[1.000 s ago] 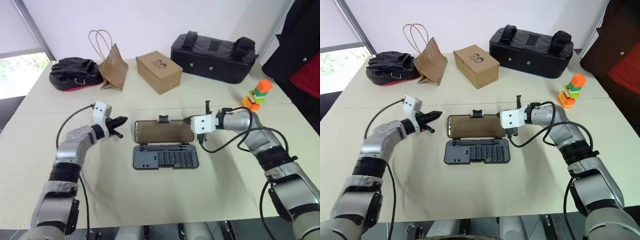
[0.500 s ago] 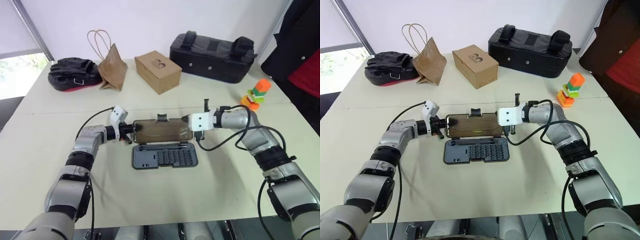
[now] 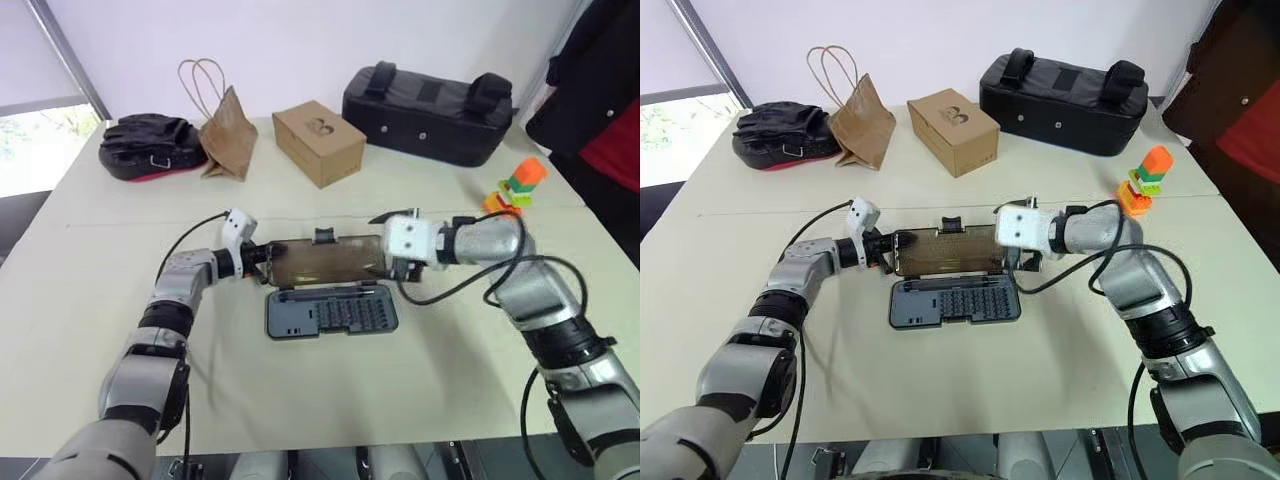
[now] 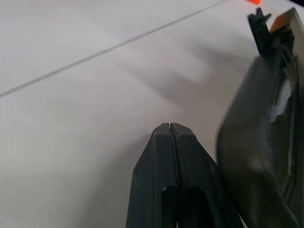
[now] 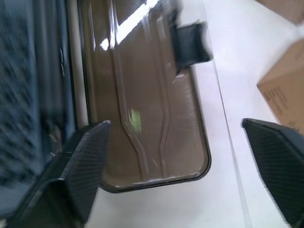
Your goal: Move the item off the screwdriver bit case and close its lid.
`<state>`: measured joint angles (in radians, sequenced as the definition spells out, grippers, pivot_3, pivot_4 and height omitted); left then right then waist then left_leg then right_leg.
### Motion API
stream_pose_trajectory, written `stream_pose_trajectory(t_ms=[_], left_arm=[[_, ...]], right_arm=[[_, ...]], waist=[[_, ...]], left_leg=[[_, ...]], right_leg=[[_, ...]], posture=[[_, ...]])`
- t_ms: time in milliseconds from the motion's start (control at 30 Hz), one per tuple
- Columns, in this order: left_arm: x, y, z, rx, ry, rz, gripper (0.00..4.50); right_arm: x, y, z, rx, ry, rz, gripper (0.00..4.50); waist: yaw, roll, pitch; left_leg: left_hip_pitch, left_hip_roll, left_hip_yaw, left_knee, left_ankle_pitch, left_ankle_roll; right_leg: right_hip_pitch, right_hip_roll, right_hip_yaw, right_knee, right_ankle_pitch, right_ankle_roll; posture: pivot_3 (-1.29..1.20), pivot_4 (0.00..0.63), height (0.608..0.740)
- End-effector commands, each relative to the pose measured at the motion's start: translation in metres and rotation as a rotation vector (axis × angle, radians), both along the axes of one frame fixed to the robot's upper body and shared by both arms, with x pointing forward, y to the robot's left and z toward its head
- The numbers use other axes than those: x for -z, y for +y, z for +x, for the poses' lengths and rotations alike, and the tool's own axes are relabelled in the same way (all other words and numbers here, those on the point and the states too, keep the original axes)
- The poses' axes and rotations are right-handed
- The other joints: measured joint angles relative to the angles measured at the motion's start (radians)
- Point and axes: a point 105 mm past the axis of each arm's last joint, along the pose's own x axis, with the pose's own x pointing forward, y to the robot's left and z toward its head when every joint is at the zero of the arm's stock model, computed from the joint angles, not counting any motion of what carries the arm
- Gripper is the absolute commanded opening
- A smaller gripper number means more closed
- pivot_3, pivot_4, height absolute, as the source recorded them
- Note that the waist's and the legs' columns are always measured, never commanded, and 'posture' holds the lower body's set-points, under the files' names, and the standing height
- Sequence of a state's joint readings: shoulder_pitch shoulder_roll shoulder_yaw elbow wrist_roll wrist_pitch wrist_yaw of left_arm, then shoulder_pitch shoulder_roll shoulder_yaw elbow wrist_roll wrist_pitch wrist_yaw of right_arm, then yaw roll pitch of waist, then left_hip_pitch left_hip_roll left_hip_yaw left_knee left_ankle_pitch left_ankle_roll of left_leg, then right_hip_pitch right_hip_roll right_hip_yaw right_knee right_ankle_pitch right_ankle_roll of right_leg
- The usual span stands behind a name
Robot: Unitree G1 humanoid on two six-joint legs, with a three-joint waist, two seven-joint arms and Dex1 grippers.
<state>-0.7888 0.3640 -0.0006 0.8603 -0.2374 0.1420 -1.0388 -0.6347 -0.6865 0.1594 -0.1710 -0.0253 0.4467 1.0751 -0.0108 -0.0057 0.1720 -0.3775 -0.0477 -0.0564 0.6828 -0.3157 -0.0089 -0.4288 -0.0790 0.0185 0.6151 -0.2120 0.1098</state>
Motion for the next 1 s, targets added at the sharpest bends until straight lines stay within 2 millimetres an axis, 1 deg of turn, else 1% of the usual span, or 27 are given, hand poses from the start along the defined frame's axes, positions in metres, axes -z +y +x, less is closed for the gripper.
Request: stream_pose_trajectory(t_ms=[33, 100, 167, 233, 300, 400, 433, 500, 533, 600, 667, 700, 733, 800, 900, 933, 967, 1000], left_arm=[[-0.045, -0.011, -0.002, 0.101, -0.107, -0.1, 0.0], [-0.056, -0.016, -0.011, 0.178, -0.109, -0.132, 0.0], [-0.063, -0.02, -0.022, 0.245, -0.102, -0.144, 0.0], [-0.069, -0.025, -0.039, 0.328, -0.09, -0.139, 0.0], [-0.073, -0.029, -0.059, 0.414, -0.075, -0.121, 0.0], [-0.076, -0.036, -0.094, 0.549, -0.024, -0.088, 0.0], [-0.072, -0.038, -0.107, 0.594, 0.004, -0.064, 0.0], [-0.056, -0.037, -0.13, 0.67, 0.054, 0.023, 0.0], [-0.047, -0.035, -0.139, 0.695, 0.076, 0.067, 0.0], [-0.031, -0.028, -0.15, 0.723, 0.08, 0.153, 0.0], [-0.036, -0.026, -0.144, 0.687, 0.06, 0.141, 0.0], [-0.044, -0.026, -0.136, 0.65, 0.039, 0.113, 0.0], [-0.052, -0.026, -0.127, 0.615, 0.021, 0.087, 0.0], [-0.069, -0.023, -0.104, 0.523, -0.031, 0.039, 0.0], [-0.084, -0.018, -0.064, 0.389, -0.107, -0.005, 0.0], [-0.086, -0.017, -0.048, 0.336, -0.134, -0.002, 0.0], [-0.086, -0.018, -0.037, 0.308, -0.155, 0.011, 0.0], [-0.084, -0.02, -0.03, 0.302, -0.168, 0.027, 0.0]], right_arm=[[-0.057, -0.007, -0.029, -0.032, 0.101, 0.258, 4.43], [-0.07, -0.015, -0.035, -0.016, 0.136, 0.347, 4.43], [-0.077, -0.023, -0.036, 0.024, 0.153, 0.411, 4.43], [-0.083, -0.032, -0.036, 0.064, 0.161, 0.465, 4.43], [-0.09, -0.038, -0.037, 0.091, 0.168, 0.52, 4.43], [-0.095, -0.038, -0.043, 0.092, 0.197, 0.567, 4.43], [-0.093, -0.037, -0.045, 0.093, 0.206, 0.565, 4.43], [-0.087, -0.035, -0.047, 0.102, 0.222, 0.541, 4.43], [-0.084, -0.034, -0.048, 0.105, 0.232, 0.533, 4.43], [-0.078, -0.03, -0.051, 0.099, 0.252, 0.515, 4.43], [-0.068, -0.023, -0.056, 0.081, 0.283, 0.482, 4.43], [-0.061, -0.019, -0.059, 0.066, 0.299, 0.455, 4.43], [-0.054, -0.014, -0.062, 0.051, 0.315, 0.433, 4.2], [-0.04, -0.004, -0.069, 0.018, 0.344, 0.39, 3.64], [-0.016, 0.014, -0.077, -0.025, 0.366, 0.303, 2.14], [-0.002, 0.02, -0.082, -0.038, 0.373, 0.256, 1.56], [0.009, 0.024, -0.087, -0.053, 0.385, 0.225, 1.03], [0.017, 0.027, -0.092, -0.065, 0.396, 0.204, 0.45]], waist=[[0.001, 0.0, 0.0], [0.002, 0.0, 0.0], [0.001, 0.0, 0.0], [-0.002, 0.0, 0.0], [-0.004, 0.001, 0.0], [-0.002, 0.001, 0.0], [-0.002, 0.001, 0.0], [-0.003, 0.001, 0.0], [-0.003, 0.002, 0.0], [-0.002, 0.002, 0.001], [0.001, 0.002, 0.001], [0.005, 0.001, 0.001], [0.009, 0.001, 0.001], [0.018, 0.001, 0.001], [0.02, 0.001, 0.001], [0.02, 0.0, 0.001], [0.022, 0.0, 0.001], [0.022, 0.0, 0.001]], left_leg=[[0.0, 0.0, -0.001, 0.0, 0.0, 0.0], [-0.002, 0.0, -0.002, 0.0, 0.0, 0.0], [-0.003, 0.0, -0.002, 0.0, 0.0, 0.001], [-0.003, 0.0, -0.002, 0.0, -0.001, 0.001], [-0.004, 0.0, -0.001, -0.001, -0.001, 0.001], [-0.006, 0.001, -0.001, -0.001, -0.001, 0.001], [-0.007, 0.001, -0.001, -0.001, -0.001, 0.001], [-0.008, 0.001, -0.001, -0.001, -0.001, 0.001], [-0.008, 0.001, -0.001, -0.001, -0.001, 0.001], [-0.008, 0.001, -0.001, -0.002, -0.001, 0.001], [-0.008, 0.001, -0.001, -0.001, -0.001, 0.001], [-0.008, 0.001, -0.001, -0.001, -0.001, 0.001], [-0.009, 0.001, -0.002, 0.0, -0.001, 0.001], [-0.009, 0.001, -0.002, 0.001, -0.001, 0.001], [-0.009, 0.001, -0.001, 0.002, -0.001, 0.001], [-0.009, 0.001, -0.001, 0.001, -0.001, 0.001], [-0.009, 0.001, -0.001, 0.001, -0.001, 0.001], [-0.009, 0.0, -0.001, 0.001, -0.001, 0.001]], right_leg=[[0.0, 0.0, 0.0, 0.0, 0.0, 0.0], [-0.001, -0.001, -0.001, -0.001, 0.0, 0.0], [-0.001, -0.001, -0.001, -0.002, 0.0, 0.0], [-0.001, -0.002, -0.001, -0.002, 0.0, 0.0], [-0.003, -0.002, 0.0, -0.001, 0.0, 0.0], [-0.006, -0.003, 0.001, 0.0, 0.0, 0.0], [-0.007, -0.003, 0.001, 0.0, 0.0, 0.0], [-0.007, -0.003, 0.001, -0.001, 0.0, 0.0], [-0.008, -0.003, 0.001, -0.001, 0.0, 0.0], [-0.008, -0.003, 0.001, -0.001, 0.0, -0.001], [-0.008, -0.003, 0.001, -0.001, 0.0, -0.001], [-0.008, -0.003, 0.0, -0.001, 0.0, -0.001], [-0.008, -0.003, -0.001, -0.001, 0.0, -0.001], [-0.007, -0.002, -0.002, -0.001, 0.0, -0.001], [-0.007, -0.001, -0.002, -0.001, 0.0, 0.0], [-0.007, -0.001, -0.002, -0.001, 0.0, 0.0], [-0.007, -0.001, -0.003, -0.001, 0.0, 0.0], [-0.007, -0.001, -0.003, -0.001, 0.0, 0.0]], posture=[[0.0, 0.15, 0.74], [0.0, 0.15, 0.74], [0.0, 0.15, 0.74], [0.0, 0.15, 0.74], [0.0, 0.15, 0.74], [0.0, 0.15, 0.74], [0.0, 0.15, 0.74], [0.0, 0.15, 0.74], [0.0, 0.15, 0.74], [0.0, 0.15, 0.74], [0.0, 0.15, 0.74], [0.0, 0.15, 0.74], [0.0, 0.15, 0.74], [0.0, 0.15, 0.74], [0.0, 0.15, 0.74], [0.0, 0.15, 0.74], [0.0, 0.15, 0.74], [0.0, 0.15, 0.74]])
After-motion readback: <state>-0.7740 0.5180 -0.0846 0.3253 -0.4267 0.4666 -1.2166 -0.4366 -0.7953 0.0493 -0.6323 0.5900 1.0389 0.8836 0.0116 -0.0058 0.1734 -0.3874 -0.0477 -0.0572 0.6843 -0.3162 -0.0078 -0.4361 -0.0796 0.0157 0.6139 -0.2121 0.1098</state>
